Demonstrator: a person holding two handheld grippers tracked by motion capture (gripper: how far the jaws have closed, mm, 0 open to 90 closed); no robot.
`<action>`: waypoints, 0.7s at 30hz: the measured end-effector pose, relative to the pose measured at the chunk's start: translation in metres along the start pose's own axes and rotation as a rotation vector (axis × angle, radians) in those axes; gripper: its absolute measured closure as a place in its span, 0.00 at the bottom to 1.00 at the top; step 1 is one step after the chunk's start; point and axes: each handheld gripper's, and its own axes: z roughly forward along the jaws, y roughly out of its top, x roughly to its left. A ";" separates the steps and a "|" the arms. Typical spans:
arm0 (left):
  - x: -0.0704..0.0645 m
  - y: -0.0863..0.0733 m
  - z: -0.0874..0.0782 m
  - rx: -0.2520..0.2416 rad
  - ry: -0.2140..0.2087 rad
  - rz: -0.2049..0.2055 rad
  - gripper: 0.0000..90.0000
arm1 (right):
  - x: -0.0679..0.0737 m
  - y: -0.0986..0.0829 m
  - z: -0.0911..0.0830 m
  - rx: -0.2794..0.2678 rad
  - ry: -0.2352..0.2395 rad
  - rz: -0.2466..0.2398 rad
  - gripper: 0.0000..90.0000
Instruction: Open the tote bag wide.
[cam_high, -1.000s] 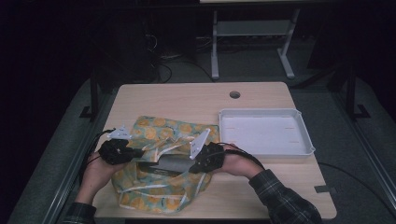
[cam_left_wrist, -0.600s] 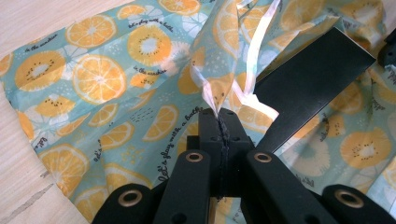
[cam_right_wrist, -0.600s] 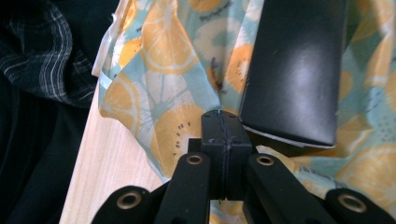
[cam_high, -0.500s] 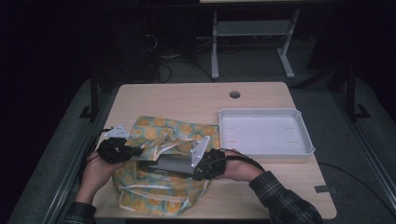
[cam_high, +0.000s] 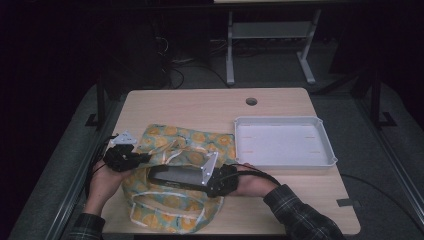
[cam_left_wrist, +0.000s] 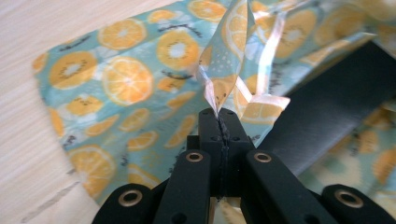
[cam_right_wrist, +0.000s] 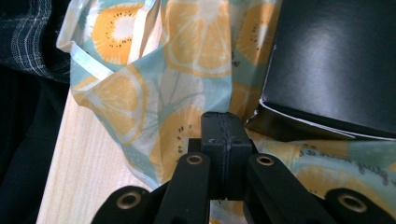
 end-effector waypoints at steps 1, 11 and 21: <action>0.001 0.000 0.001 -0.004 0.006 -0.004 1.00 | 0.000 0.000 0.001 0.004 0.001 -0.002 0.99; 0.017 -0.008 0.024 0.038 0.039 -0.049 1.00 | 0.000 0.000 0.005 0.021 -0.003 -0.011 0.99; 0.026 -0.019 0.041 0.122 0.053 -0.059 1.00 | 0.001 0.000 0.009 0.038 -0.003 -0.022 0.99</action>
